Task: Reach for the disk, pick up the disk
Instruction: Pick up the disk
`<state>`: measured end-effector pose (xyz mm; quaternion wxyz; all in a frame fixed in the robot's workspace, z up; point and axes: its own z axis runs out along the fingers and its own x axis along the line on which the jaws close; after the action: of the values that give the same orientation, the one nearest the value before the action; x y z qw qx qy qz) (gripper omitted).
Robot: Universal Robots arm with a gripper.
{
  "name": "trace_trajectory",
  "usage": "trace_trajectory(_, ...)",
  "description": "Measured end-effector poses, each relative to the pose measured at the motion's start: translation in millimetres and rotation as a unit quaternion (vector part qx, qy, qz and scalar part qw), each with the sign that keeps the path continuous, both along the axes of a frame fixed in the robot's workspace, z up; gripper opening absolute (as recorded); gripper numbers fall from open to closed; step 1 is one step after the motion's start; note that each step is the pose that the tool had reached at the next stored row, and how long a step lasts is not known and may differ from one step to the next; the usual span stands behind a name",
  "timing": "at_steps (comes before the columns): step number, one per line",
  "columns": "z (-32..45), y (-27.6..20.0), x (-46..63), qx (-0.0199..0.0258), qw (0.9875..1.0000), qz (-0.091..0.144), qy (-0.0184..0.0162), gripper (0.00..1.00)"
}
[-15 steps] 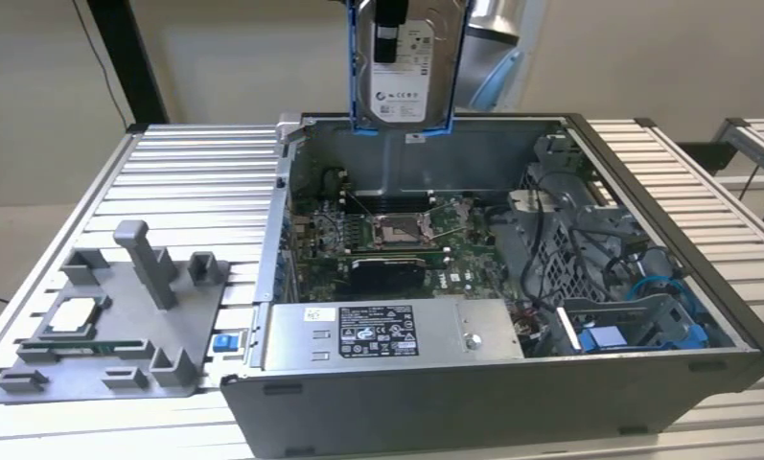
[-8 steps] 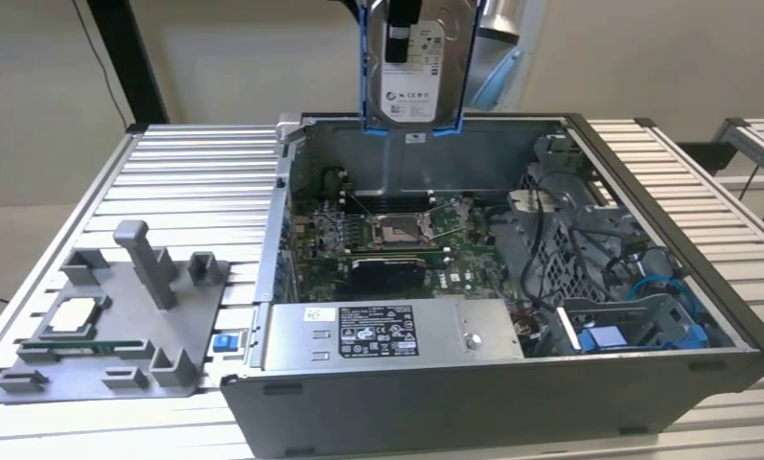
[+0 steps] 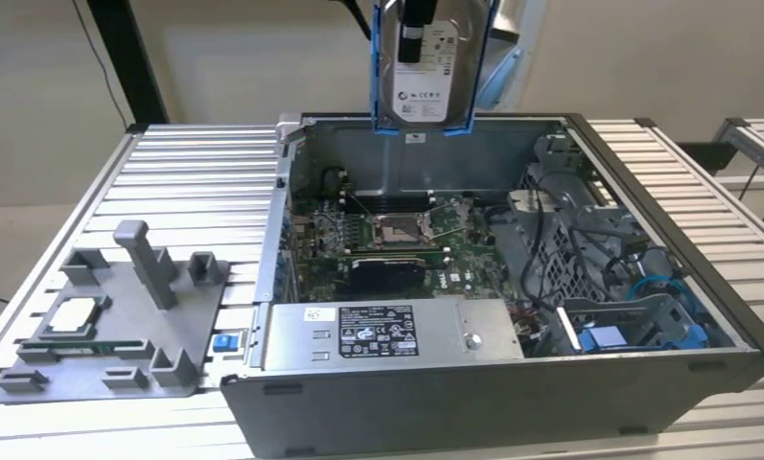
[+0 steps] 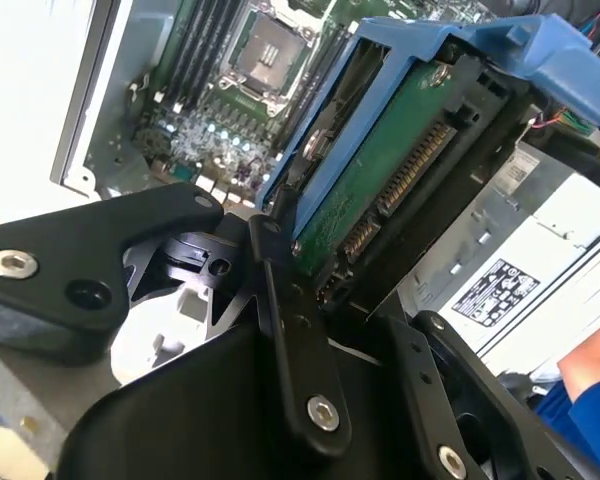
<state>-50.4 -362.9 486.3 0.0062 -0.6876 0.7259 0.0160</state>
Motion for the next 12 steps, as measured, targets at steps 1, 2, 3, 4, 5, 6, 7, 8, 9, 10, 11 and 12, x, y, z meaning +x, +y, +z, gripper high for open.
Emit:
trace_trajectory(1,0.0,0.0,1.4,0.0,1.0,0.0,0.0,0.0)
trace_trajectory(2,0.0,0.0,2.4,0.0,1.0,0.0,0.0,0.0)
trace_trajectory(3,0.0,0.0,2.6,0.0,1.0,0.0,0.0,0.0)
trace_trajectory(4,0.0,0.0,2.8,0.0,1.0,0.0,0.0,0.0)
trace_trajectory(5,0.0,0.0,4.2,0.0,1.0,0.0,0.0,0.0)
trace_trajectory(6,0.0,0.0,5.4,0.0,1.0,0.0,0.0,0.0)
trace_trajectory(7,0.0,0.0,5.5,0.0,1.0,0.0,0.0,0.0)
trace_trajectory(8,0.0,0.0,5.7,0.0,1.0,0.0,0.0,0.0)
trace_trajectory(9,0.0,0.0,5.9,0.0,1.0,0.0,0.0,0.0)
trace_trajectory(10,0.0,0.0,5.9,0.0,1.0,0.0,0.0,0.0)
trace_trajectory(11,0.0,0.0,5.9,0.0,1.0,0.0,0.0,0.0)
trace_trajectory(12,-0.1,-0.3,6.0,0.0001,1.0,0.0,0.0,0.0)
